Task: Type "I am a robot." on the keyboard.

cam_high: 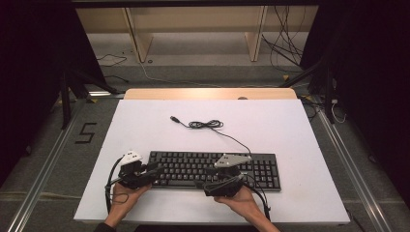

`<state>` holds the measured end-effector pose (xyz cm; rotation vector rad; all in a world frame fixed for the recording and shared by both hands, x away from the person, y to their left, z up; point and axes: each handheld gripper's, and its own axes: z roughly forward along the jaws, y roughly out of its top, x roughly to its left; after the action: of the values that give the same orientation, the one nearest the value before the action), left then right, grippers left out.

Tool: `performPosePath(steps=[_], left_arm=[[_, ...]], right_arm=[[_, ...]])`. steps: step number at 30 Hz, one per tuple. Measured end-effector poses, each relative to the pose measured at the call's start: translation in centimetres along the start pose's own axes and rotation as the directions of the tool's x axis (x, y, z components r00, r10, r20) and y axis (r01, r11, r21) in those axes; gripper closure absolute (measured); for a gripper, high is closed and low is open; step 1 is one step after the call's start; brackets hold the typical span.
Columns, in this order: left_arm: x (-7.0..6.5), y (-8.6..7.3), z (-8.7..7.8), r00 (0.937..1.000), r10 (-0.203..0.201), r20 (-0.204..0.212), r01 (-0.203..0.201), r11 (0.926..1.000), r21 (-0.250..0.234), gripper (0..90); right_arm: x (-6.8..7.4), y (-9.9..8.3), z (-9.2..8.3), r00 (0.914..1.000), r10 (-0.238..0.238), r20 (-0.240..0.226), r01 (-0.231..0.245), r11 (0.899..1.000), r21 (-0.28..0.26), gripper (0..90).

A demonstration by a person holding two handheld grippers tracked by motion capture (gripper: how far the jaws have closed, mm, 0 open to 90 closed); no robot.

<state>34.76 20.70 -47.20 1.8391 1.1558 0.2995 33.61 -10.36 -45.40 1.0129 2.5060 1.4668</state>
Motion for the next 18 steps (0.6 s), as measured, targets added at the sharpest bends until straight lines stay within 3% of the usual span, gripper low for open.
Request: performPosePath(steps=[6,16,18], left_arm=[[-0.3,-0.1,-0.5,0.9995,-0.011,0.03,0.012,0.9994,-0.033,42.5],[-0.8,-0.3,-1.1,0.9979,0.006,0.065,-0.001,0.9971,-0.076,33.7],[-0.9,-0.3,-1.2,0.9976,0.005,0.069,0.001,0.9966,-0.083,32.0]], right_arm=[[-0.1,-0.1,0.3,1.0,-0.001,0.004,0.001,1.0,0.007,38.8],[-0.4,-0.2,0.7,0.9997,0.002,0.025,-0.003,1.0,0.019,48.9],[-0.5,-0.2,0.9,0.9997,0.001,0.025,-0.002,1.0,0.024,54.6]])
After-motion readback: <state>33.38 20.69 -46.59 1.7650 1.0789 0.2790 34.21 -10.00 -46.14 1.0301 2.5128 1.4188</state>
